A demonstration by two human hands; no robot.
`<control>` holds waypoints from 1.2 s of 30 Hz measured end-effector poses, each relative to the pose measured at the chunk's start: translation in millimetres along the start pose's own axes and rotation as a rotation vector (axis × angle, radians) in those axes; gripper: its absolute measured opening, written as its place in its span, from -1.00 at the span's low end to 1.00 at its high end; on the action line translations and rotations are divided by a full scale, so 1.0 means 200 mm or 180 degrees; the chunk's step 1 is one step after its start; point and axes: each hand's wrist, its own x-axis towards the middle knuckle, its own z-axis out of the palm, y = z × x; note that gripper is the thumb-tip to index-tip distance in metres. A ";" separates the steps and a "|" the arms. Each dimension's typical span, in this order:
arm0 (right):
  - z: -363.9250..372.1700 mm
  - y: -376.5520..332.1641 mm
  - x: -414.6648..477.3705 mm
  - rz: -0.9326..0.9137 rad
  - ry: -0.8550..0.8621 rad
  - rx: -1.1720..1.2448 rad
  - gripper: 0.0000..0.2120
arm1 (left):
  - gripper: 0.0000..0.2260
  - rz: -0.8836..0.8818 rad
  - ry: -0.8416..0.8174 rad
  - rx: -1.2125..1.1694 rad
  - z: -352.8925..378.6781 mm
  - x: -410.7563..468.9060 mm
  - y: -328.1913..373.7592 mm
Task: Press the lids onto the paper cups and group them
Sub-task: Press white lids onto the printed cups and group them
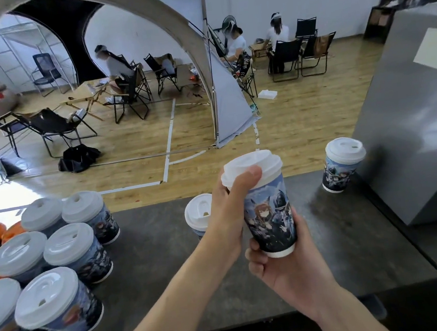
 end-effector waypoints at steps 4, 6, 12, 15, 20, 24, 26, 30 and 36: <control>-0.01 -0.01 0.00 0.0045 -0.0059 0.0083 -0.38 | -0.37 -0.0096 -0.0415 0.0101 -0.03 0.02 0.02; -0.02 -0.02 -0.01 0.0053 -0.0103 0.0144 -0.37 | -0.26 -0.0191 -0.0609 0.0106 -0.03 0.02 0.03; -0.04 -0.08 0.03 -0.0475 0.0364 0.0177 -0.40 | -0.18 0.0209 -0.0257 0.0011 -0.02 -0.01 -0.05; -0.06 -0.20 0.02 -0.1240 0.0825 -0.0289 -0.46 | -0.44 0.0412 -0.0377 0.0501 -0.12 -0.03 -0.10; -0.03 -0.43 -0.03 -0.2612 0.1147 -0.2642 -0.36 | -0.27 0.0848 -0.0747 0.1886 -0.26 -0.06 -0.22; 0.04 -0.40 -0.02 -0.2451 0.0908 -0.4246 -0.40 | -0.29 0.0781 -0.0716 0.2397 -0.19 -0.07 -0.28; 0.05 -0.37 -0.02 -0.2544 0.0815 -0.4643 -0.41 | -0.31 0.0796 -0.0672 0.2238 -0.17 -0.06 -0.32; 0.03 -0.36 -0.04 -0.2633 0.0654 -0.4442 -0.41 | -0.28 0.0886 -0.0589 0.2087 -0.17 -0.07 -0.33; -0.19 -0.36 -0.15 -0.2523 0.0740 -0.4420 -0.42 | -0.16 0.1837 -0.0363 0.3149 -0.20 -0.04 -0.22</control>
